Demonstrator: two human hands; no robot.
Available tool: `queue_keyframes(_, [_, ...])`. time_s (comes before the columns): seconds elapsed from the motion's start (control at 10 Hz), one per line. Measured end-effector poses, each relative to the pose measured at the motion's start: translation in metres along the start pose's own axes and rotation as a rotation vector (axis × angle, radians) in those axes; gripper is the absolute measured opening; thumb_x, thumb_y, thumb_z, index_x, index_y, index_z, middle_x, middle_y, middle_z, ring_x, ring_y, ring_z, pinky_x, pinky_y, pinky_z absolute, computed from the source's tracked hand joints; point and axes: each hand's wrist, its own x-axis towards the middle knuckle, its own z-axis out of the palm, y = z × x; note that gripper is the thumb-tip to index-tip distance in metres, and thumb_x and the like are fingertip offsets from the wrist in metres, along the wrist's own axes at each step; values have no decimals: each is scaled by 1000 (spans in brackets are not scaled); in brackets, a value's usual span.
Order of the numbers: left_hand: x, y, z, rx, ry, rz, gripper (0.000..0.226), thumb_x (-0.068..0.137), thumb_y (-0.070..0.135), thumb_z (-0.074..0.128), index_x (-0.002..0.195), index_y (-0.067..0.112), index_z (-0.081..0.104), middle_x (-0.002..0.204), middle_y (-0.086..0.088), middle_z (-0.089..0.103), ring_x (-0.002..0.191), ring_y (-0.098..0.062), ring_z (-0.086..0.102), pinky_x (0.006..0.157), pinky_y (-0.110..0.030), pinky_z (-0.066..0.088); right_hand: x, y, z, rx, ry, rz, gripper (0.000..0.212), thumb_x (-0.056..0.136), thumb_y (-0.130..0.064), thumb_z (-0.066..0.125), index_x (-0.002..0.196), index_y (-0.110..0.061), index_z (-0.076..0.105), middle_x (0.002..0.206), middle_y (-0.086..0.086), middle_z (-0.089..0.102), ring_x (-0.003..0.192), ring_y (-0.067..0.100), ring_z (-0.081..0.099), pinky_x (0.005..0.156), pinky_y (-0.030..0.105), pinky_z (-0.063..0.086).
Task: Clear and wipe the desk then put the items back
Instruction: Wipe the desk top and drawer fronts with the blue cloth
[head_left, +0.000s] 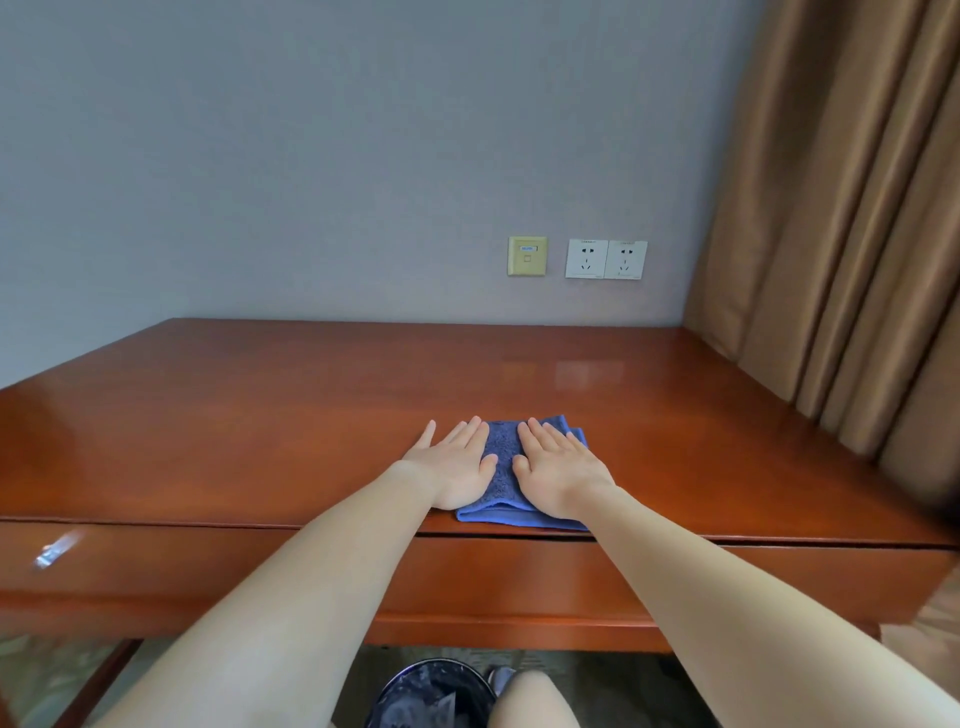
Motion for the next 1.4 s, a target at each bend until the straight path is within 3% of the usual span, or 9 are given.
queue_keyframes(0.5, [109, -41, -21, 35, 16, 28, 59, 104, 40, 8, 155, 15, -8, 163, 2, -11, 149, -12, -9, 119, -46, -12, 110, 20, -5, 1, 8, 27, 59, 103, -40, 13, 156, -18, 2, 163, -1, -3, 150, 13, -4, 122, 34, -1])
queue_keyframes(1.4, [390, -107, -68, 30, 64, 11, 58, 104, 38, 10, 156, 14, -2, 163, 2, -5, 149, -11, -5, 119, -47, -12, 395, 107, -20, -36, 38, 73, 59, 101, -36, 17, 155, -13, 9, 163, 2, 5, 150, 16, 5, 122, 36, 5])
